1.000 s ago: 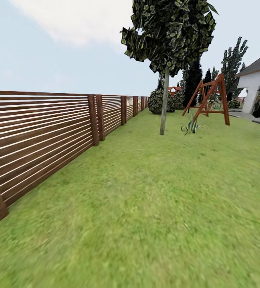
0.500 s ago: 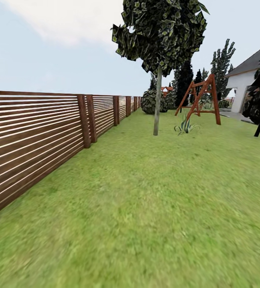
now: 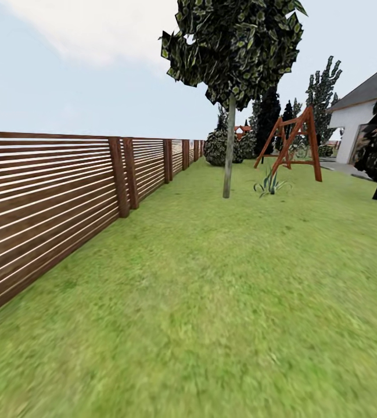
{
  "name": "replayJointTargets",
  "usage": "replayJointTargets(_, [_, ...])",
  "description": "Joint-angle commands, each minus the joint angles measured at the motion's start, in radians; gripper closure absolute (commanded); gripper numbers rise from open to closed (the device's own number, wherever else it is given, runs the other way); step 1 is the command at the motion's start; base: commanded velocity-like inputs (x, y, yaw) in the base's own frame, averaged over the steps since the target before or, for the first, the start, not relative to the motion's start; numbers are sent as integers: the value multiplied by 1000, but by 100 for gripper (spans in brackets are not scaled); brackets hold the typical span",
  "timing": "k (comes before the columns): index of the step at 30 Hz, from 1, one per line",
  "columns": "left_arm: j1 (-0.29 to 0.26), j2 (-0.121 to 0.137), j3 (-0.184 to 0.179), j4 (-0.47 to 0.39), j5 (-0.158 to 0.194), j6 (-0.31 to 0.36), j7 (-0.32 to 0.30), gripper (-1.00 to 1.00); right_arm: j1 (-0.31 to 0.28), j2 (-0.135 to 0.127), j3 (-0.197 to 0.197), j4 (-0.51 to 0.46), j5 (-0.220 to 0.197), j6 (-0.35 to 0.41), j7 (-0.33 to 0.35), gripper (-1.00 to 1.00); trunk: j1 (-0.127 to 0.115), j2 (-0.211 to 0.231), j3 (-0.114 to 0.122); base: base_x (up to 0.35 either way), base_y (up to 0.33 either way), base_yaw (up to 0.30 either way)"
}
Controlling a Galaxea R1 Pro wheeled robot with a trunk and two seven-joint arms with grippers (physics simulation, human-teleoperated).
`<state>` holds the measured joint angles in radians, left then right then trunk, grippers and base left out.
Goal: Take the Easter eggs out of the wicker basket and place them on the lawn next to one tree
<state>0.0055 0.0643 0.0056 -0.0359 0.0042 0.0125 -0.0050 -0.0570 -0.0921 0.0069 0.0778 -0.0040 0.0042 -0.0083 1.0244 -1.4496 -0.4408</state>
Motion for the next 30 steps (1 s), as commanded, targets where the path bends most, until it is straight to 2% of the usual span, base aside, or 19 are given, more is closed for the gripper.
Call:
replayJointTargets(1, [1,0,1,-2,0,1,0,-100,-1,0,1,2,0,0,-1,-100,1,0,-1,337,0,0])
replayJointTargets(30, [1,0,1,-2,0,1,-1,-100,-1,0,1,1,-1,0,-1,-100,1,0,-1,337,0,0])
